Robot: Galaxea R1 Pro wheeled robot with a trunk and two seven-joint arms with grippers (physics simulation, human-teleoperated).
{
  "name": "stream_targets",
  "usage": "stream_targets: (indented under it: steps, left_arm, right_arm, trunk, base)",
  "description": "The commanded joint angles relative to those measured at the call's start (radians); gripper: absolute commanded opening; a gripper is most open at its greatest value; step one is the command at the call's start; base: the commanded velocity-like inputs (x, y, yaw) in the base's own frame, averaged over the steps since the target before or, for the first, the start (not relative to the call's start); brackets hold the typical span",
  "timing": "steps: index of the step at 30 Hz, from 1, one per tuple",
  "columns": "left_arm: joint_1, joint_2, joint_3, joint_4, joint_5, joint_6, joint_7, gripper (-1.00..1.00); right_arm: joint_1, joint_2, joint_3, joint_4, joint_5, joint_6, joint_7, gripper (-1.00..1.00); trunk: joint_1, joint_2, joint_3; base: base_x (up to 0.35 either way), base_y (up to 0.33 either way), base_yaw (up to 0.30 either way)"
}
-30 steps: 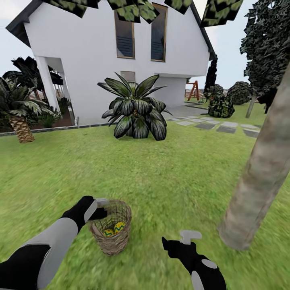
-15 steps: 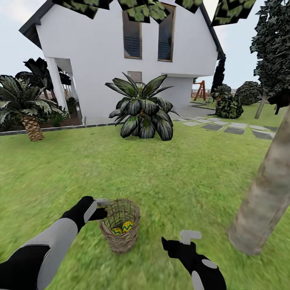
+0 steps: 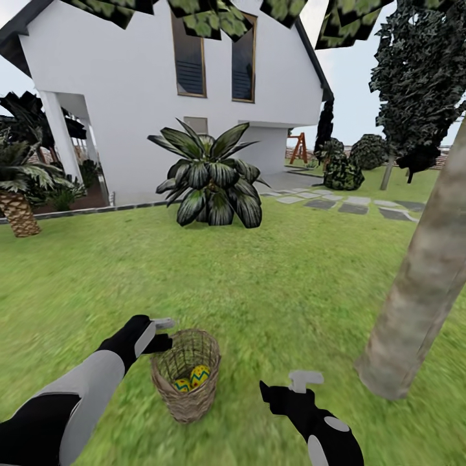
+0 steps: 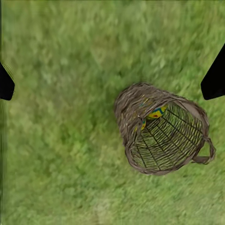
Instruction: Take the three Easter eggs out of the wicker basket on the lawn in the garden, then place them on the lawn next to a single tree (choose any tree) so that all three eggs are next to the same tree and none are left in the basket.
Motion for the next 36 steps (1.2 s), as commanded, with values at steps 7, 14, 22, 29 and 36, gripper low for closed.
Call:
stream_targets:
  steps: [7,14,22,29,36]
  left_arm:
    - [0.001,-0.001,-0.001,-0.002,0.010,0.010,0.004,1.00]
    - [0.001,-0.001,-0.001,0.000,0.010,0.012,0.004,1.00]
    - [-0.001,-0.001,-0.001,0.000,0.010,0.047,0.006,1.00]
    - [-0.003,0.000,0.000,-0.001,0.011,0.129,0.008,1.00]
    - [-0.003,0.000,0.001,-0.002,0.011,0.190,0.009,1.00]
  right_arm:
    - [-0.001,0.000,0.001,-0.001,-0.010,0.004,-0.009,1.00]
    - [-0.001,0.000,0.002,-0.001,-0.010,0.004,-0.010,1.00]
    - [-0.001,0.000,0.001,-0.001,-0.009,0.004,-0.011,1.00]
    - [-0.001,0.000,0.001,-0.001,-0.009,0.004,-0.011,1.00]
    - [-0.001,0.000,0.002,-0.001,-0.009,0.004,-0.010,1.00]
  trunk:
    - [-0.007,0.013,0.009]
    - [-0.034,0.062,0.032]
    - [-0.065,0.118,0.057]
    - [-0.092,0.167,0.079]
    - [-0.118,0.216,0.101]
  base:
    - [0.082,-0.006,-0.168]
    - [0.009,-0.001,-0.024]
    - [0.001,0.000,-0.002]
    - [0.000,0.000,0.000]
    - [0.000,0.000,0.000]
